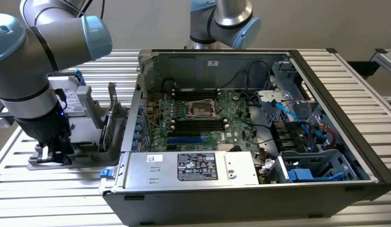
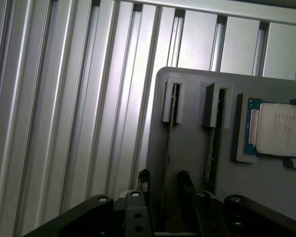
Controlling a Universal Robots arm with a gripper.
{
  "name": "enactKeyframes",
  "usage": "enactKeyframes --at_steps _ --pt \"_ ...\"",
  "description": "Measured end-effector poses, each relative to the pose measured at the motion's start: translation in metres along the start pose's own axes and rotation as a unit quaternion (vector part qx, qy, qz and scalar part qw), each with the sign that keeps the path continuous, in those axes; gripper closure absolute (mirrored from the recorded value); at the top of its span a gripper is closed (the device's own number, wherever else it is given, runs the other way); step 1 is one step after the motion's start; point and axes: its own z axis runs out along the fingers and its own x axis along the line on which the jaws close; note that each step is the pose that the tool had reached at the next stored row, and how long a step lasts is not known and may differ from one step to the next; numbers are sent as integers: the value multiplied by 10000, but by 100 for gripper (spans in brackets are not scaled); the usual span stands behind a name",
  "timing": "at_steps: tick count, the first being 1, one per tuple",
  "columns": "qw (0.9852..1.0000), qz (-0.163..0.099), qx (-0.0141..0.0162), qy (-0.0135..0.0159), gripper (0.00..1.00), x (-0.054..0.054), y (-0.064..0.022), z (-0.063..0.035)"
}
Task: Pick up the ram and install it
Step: 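Pick up the ram and move it above insertion slot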
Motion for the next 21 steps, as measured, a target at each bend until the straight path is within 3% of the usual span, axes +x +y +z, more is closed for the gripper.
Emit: enactKeyframes --at_steps 5,7,10,21 --pt "10000 18 1 -2 66 0 -1 1" --pt "10000 23 0 -2 78 0 -1 1" --pt "10000 24 1 -3 86 0 -1 1" --pt "9999 136 -2 -12 86 0 -2 1"
